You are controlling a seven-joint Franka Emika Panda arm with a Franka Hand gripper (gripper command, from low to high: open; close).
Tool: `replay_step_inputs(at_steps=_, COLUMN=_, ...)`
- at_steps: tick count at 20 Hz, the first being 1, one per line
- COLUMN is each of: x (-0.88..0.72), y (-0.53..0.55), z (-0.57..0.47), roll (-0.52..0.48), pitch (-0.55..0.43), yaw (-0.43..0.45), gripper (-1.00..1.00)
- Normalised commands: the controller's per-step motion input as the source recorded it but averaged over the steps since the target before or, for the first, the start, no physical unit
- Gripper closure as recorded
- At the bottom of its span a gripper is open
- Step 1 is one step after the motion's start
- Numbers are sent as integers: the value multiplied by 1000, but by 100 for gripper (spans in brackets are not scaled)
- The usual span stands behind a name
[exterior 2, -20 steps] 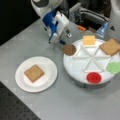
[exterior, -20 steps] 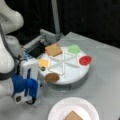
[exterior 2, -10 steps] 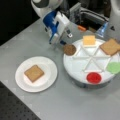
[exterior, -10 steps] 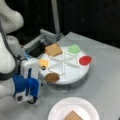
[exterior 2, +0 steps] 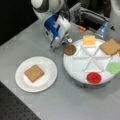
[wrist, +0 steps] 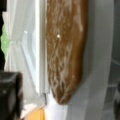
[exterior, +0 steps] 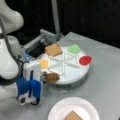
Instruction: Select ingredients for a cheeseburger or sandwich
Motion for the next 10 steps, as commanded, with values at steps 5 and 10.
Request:
replay_step_inputs(at_steps=5, x=180, y=-364, z=-69, roll=257, pitch=-82, yaw=192, gripper=100)
replay_step_inputs(at_steps=10, x=164, y=-411, z=-78, roll=263, pitch=-75, yaw=251, gripper=100)
